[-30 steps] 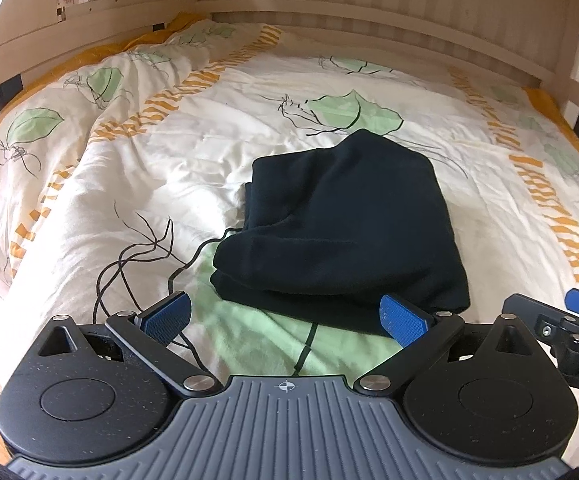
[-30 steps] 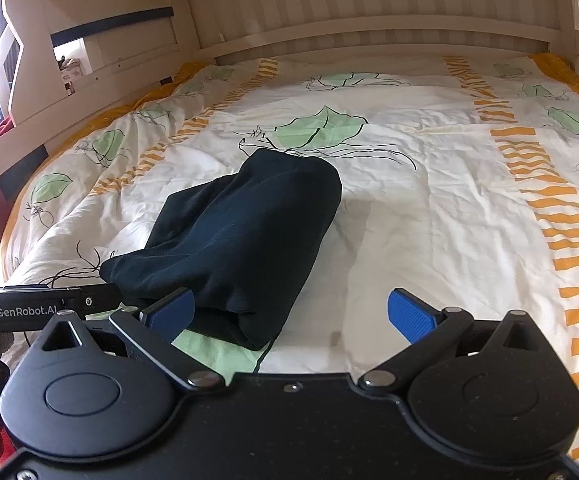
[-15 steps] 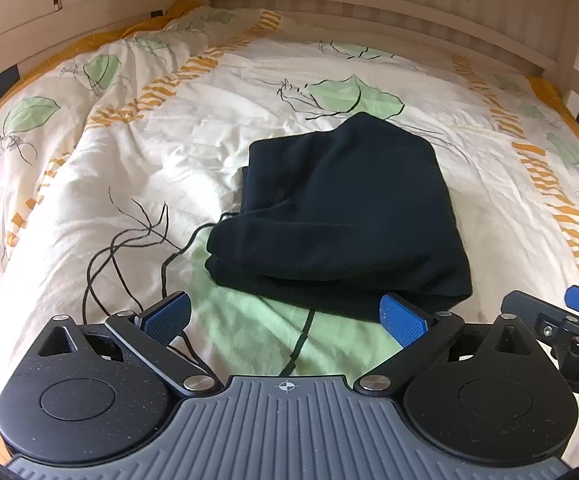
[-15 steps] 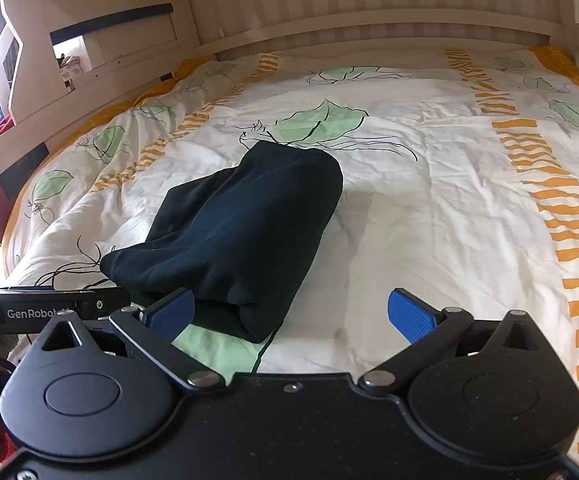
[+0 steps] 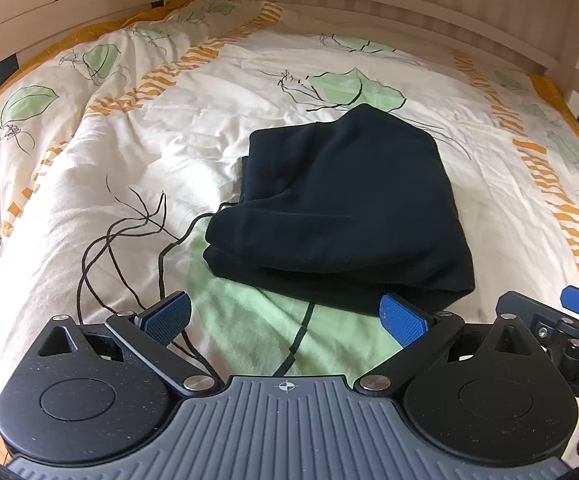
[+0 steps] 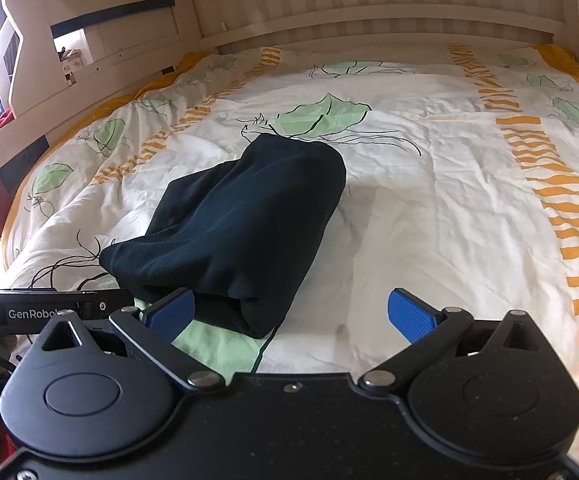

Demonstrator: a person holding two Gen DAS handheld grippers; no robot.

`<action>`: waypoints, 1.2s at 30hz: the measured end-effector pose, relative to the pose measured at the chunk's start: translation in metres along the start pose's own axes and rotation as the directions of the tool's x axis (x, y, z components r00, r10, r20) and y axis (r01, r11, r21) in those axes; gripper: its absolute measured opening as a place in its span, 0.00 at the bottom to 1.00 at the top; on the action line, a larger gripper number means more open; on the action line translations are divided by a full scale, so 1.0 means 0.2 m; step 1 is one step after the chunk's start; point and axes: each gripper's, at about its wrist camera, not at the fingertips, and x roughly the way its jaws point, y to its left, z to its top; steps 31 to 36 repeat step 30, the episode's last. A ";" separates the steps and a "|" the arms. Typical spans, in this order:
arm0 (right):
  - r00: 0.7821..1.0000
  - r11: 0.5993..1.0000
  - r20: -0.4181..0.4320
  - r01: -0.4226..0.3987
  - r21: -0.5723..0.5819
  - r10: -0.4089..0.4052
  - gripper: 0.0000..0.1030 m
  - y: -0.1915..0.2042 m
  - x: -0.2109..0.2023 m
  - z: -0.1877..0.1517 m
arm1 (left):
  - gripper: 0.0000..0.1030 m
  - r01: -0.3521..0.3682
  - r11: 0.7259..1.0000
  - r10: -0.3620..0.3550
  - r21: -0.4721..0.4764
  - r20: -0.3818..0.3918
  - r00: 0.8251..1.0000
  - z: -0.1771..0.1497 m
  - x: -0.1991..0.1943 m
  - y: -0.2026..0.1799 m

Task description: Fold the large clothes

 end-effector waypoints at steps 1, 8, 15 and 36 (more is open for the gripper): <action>1.000 1.000 -0.001 0.000 -0.001 0.000 1.00 0.00 0.00 0.00 | 0.99 0.000 1.000 0.000 0.000 0.000 1.000 0.00 0.00 0.00; 1.000 1.000 -0.004 -0.003 -0.003 0.003 1.00 0.01 0.01 0.00 | 0.99 -0.004 1.000 0.004 -0.004 -0.006 1.000 0.00 0.01 0.00; 1.000 1.000 -0.013 -0.007 -0.006 0.007 1.00 0.01 0.02 -0.01 | 0.99 -0.004 1.000 0.004 -0.002 -0.010 1.000 0.00 0.01 0.00; 0.999 1.000 -0.036 -0.012 -0.006 0.012 1.00 0.00 0.05 -0.02 | 0.99 -0.025 1.000 0.025 0.004 -0.005 1.000 -0.01 0.03 0.00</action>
